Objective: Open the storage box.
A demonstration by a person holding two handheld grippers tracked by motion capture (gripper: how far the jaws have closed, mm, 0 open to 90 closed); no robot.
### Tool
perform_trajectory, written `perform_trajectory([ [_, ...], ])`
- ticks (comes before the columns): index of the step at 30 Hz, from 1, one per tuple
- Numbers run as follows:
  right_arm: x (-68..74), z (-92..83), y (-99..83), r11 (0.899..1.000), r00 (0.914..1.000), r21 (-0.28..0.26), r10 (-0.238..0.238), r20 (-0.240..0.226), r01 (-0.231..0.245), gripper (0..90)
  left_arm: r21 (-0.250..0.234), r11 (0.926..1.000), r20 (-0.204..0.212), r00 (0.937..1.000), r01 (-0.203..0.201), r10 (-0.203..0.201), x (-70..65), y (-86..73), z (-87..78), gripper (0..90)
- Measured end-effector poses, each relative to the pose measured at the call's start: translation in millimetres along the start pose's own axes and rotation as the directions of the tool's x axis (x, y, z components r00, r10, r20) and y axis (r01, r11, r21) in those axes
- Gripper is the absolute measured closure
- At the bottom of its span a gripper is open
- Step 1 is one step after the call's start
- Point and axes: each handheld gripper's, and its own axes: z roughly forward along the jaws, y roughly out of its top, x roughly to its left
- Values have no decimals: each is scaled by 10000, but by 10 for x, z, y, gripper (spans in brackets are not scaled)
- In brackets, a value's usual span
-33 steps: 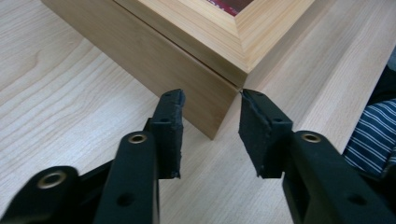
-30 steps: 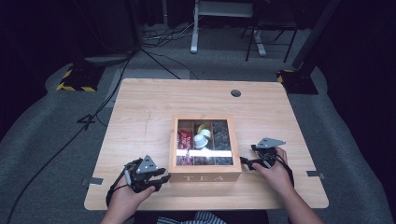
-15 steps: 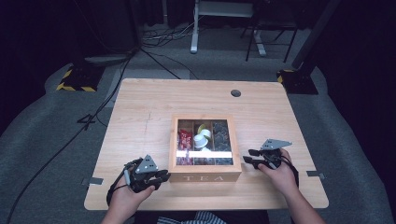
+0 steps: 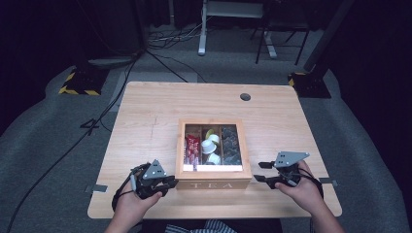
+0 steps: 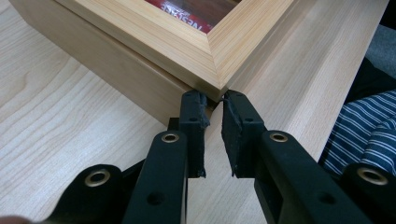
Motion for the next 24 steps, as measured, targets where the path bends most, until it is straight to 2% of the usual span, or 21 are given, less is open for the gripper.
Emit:
perform_trajectory([
  [1,30,-4,12,9998,9998,3,-186,31,186,478,41,10000,10,10000,-25,25,3,6,-1,783],
  [3,97,-14,58,9986,9994,-442,-283,-215,273,488,52,10000,58,10000,-6,6,9,13,-2,781],
  [5,132,-18,83,9981,9986,-347,-520,-119,516,485,44,10000,71,10000,4,-4,10,15,-3,778],
  [11,173,-16,100,9974,9980,-450,-581,-258,569,458,131,9999,70,10000,-32,31,14,28,-8,775],
  [16,229,42,123,9937,9955,-607,-945,-33,941,431,48,10000,46,10000,18,-18,8,35,-17,771],
  [20,244,75,133,9918,9967,-1005,-807,-92,794,411,6,10000,21,10000,-23,23,8,41,-18,753],
  [21,252,89,138,9907,9960,-1036,-866,210,884,414,9,10000,29,10000,-25,25,10,42,-16,749],
  [24,274,91,148,9897,9954,-1098,-876,396,914,398,-50,10000,48,10000,19,-19,13,49,-23,743],
])
